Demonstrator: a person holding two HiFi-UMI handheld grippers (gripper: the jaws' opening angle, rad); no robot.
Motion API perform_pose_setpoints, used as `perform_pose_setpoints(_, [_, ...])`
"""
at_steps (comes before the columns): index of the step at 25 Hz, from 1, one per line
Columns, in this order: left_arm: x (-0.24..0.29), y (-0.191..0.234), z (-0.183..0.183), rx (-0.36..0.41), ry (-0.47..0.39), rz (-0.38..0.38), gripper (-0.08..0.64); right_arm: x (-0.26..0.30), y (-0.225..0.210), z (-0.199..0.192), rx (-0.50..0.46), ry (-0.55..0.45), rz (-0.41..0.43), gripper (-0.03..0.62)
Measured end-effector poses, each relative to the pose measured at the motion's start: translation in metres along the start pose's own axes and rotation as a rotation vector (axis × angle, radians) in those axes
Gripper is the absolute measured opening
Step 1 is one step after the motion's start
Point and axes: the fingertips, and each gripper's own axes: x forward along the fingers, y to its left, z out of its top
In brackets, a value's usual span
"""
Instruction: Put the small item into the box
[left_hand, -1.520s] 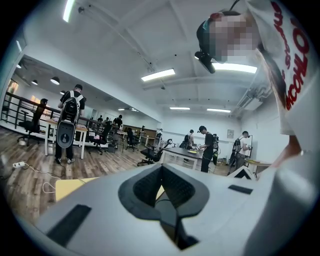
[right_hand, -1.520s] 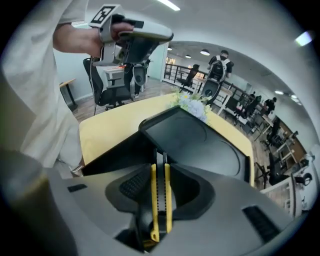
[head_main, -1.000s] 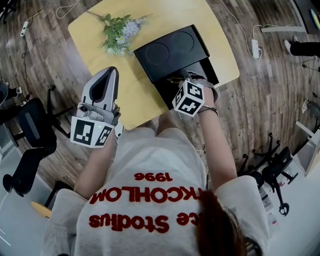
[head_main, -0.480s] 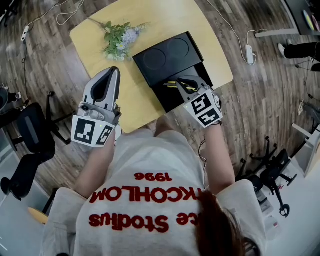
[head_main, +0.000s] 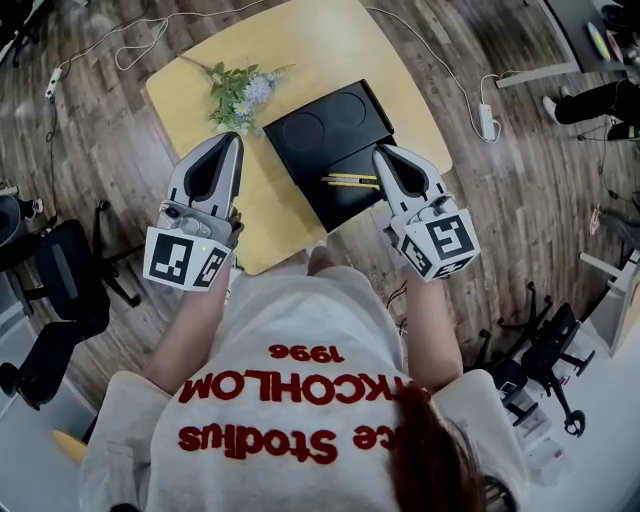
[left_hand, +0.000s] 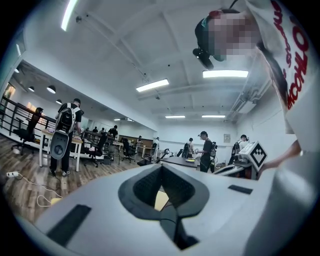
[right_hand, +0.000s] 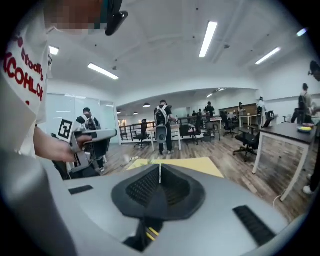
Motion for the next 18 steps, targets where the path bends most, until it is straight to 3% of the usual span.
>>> perform_pose_setpoints(12, [0.001,-0.013,0.042,0.056,-0.071,-0.018,0.006,-0.046,0.002,0.077,-0.047,-0.254,-0.121,0.009])
perform_pose_setpoints(18, [-0.003,-0.008,0.051,0.083,-0.098,0.011,0.006,-0.059,0.003,0.097,-0.102,-0.304,-0.176,0.009])
